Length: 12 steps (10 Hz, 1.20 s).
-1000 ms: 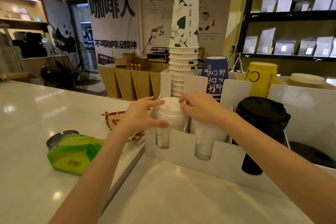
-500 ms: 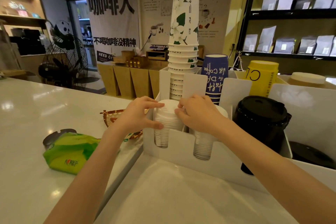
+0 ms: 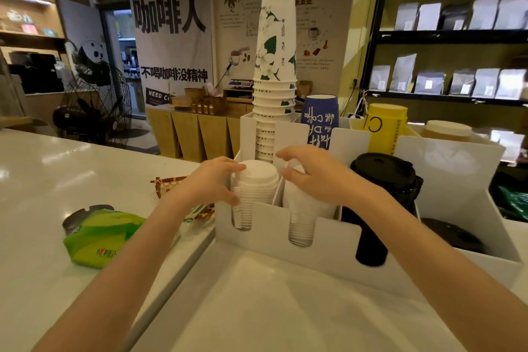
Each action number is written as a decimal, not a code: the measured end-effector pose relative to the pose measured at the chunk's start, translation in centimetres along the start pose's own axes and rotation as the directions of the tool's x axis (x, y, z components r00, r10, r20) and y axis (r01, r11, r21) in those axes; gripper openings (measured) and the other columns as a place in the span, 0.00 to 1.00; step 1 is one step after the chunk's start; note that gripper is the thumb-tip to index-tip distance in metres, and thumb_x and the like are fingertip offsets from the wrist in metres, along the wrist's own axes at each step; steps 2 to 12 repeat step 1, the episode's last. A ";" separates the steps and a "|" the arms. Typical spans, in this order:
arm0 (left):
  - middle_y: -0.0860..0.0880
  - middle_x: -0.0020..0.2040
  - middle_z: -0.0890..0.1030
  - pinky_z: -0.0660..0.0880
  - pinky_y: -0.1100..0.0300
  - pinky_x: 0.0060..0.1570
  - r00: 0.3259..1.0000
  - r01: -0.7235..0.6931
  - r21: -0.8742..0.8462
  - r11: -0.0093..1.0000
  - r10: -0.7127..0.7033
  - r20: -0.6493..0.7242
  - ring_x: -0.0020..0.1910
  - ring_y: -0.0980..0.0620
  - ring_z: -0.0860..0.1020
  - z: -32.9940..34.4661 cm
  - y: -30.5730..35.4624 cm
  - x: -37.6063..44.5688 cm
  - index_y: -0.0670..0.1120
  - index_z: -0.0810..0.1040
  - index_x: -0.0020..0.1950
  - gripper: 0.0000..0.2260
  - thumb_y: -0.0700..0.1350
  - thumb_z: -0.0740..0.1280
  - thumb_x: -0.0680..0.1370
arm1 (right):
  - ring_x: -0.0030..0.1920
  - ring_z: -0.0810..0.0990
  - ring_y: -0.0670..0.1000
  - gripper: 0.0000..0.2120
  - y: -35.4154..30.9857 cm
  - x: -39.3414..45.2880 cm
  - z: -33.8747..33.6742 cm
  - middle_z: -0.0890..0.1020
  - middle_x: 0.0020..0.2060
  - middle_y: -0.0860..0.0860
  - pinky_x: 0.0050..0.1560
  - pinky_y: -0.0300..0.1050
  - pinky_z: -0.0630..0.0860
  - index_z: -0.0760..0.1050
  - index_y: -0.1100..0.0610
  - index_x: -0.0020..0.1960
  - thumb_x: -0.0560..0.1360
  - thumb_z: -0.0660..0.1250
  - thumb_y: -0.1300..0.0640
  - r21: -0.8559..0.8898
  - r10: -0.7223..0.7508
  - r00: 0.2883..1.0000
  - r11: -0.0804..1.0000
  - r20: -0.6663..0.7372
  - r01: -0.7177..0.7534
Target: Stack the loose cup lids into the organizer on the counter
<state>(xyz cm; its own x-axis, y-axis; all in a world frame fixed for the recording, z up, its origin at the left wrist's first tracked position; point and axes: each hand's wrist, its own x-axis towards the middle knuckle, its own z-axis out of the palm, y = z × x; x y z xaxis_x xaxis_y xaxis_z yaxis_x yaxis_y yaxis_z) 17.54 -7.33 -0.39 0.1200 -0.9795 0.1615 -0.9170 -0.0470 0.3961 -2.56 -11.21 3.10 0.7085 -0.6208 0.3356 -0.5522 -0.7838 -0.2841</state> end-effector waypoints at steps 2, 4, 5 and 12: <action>0.47 0.69 0.67 0.63 0.50 0.64 0.992 -0.008 0.130 0.992 -0.009 0.128 0.66 0.46 0.65 -2.2 1.8 0.5 0.51 0.65 0.66 0.32 0.45 0.73 0.65 | 0.55 0.73 0.40 0.17 -1.8 -3.8 -4.5 0.78 0.55 0.44 0.59 0.39 0.70 0.68 0.48 0.64 0.75 0.63 0.54 0.217 -0.083 0.973 0.967 -0.214 0.130; 0.47 0.69 0.67 0.63 0.50 0.64 0.992 -0.008 0.130 0.992 -0.009 0.128 0.66 0.46 0.65 -2.2 1.8 0.5 0.51 0.65 0.66 0.32 0.45 0.73 0.65 | 0.55 0.73 0.40 0.17 -1.8 -3.8 -4.5 0.78 0.55 0.44 0.59 0.39 0.70 0.68 0.48 0.64 0.75 0.63 0.54 0.217 -0.083 0.973 0.967 -0.214 0.130; 0.47 0.69 0.67 0.63 0.50 0.64 0.992 -0.008 0.130 0.992 -0.009 0.128 0.66 0.46 0.65 -2.2 1.8 0.5 0.51 0.65 0.66 0.32 0.45 0.73 0.65 | 0.55 0.73 0.40 0.17 -1.8 -3.8 -4.5 0.78 0.55 0.44 0.59 0.39 0.70 0.68 0.48 0.64 0.75 0.63 0.54 0.217 -0.083 0.973 0.967 -0.214 0.130; 0.47 0.69 0.67 0.63 0.50 0.64 0.992 -0.008 0.130 0.992 -0.009 0.128 0.66 0.46 0.65 -2.2 1.8 0.5 0.51 0.65 0.66 0.32 0.45 0.73 0.65 | 0.55 0.73 0.40 0.17 -1.8 -3.8 -4.5 0.78 0.55 0.44 0.59 0.39 0.70 0.68 0.48 0.64 0.75 0.63 0.54 0.217 -0.083 0.973 0.967 -0.214 0.130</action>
